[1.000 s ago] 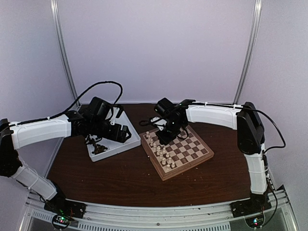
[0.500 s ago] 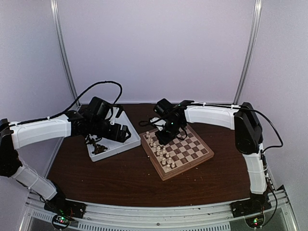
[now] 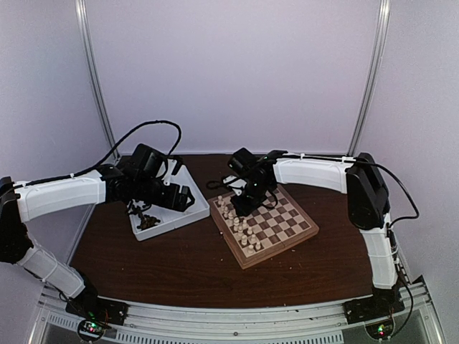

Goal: Set up the chess pieces on the board
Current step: Place the chess piece on the chessboard.

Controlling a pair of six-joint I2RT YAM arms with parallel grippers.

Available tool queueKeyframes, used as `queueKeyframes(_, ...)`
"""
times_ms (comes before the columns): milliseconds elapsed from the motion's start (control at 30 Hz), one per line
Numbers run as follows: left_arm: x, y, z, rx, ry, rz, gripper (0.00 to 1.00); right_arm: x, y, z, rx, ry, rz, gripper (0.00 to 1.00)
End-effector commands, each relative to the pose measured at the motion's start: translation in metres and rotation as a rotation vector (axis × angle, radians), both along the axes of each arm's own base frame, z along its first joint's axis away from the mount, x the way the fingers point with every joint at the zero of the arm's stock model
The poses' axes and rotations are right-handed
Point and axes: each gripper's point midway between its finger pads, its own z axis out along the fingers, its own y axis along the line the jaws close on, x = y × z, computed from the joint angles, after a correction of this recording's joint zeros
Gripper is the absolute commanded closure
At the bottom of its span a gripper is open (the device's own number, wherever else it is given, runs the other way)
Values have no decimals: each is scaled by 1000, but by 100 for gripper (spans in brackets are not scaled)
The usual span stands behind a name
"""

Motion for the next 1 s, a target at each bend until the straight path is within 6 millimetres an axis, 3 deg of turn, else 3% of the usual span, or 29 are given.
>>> queueKeyframes(0, 4, 1, 13, -18, -32, 0, 14, 9, 3, 9, 18, -24, -5, 80)
queueKeyframes(967, 2, -2, 11, -37, -20, -20, 14, 1, 6, 7, 33, 23, 5, 85)
